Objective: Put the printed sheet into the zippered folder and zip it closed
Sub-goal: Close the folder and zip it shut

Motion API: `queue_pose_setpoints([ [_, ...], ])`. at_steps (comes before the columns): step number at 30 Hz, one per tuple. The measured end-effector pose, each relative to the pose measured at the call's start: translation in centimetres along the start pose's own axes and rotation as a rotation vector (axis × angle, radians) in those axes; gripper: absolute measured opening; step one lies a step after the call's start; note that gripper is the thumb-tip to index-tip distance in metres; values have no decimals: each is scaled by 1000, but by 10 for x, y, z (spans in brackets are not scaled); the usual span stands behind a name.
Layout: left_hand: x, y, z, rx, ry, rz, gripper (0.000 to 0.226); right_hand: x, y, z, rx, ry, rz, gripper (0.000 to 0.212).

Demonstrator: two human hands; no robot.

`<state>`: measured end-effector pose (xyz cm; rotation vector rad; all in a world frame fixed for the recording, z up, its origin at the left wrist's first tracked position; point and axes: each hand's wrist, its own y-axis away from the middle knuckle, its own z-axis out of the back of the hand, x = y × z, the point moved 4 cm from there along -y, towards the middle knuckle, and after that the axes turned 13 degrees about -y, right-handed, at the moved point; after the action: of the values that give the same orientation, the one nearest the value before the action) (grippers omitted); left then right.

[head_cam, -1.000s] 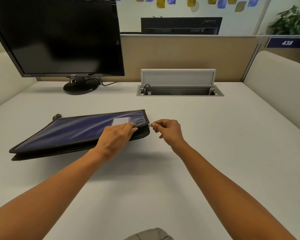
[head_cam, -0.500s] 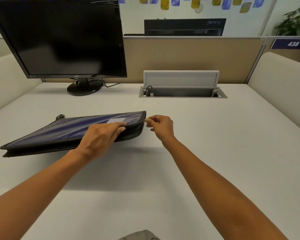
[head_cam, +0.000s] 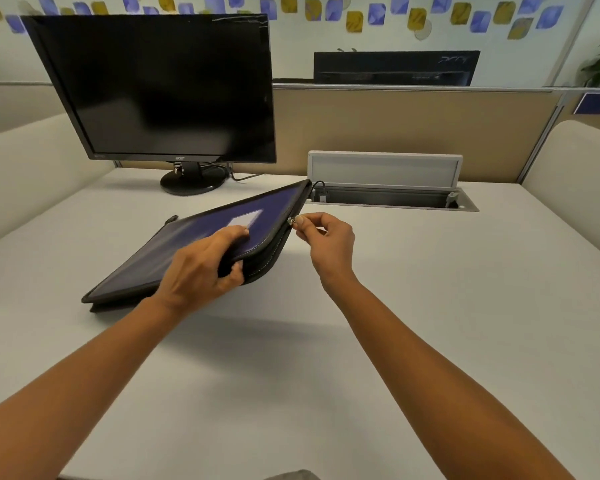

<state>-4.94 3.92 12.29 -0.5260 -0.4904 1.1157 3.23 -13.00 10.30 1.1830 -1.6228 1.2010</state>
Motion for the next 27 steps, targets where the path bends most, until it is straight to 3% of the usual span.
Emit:
queue_pose_setpoints([
  [7,-23,-22,2,-111,-77,41,66,13,2,-2,-11,88,84,15],
  [19,-7,-10,16,-248,-8,37,60,12,-16,-14,10,120,59,18],
  [27,-3,1,22,-245,9,38,60,5,-49,-7,-37,214,27,21],
])
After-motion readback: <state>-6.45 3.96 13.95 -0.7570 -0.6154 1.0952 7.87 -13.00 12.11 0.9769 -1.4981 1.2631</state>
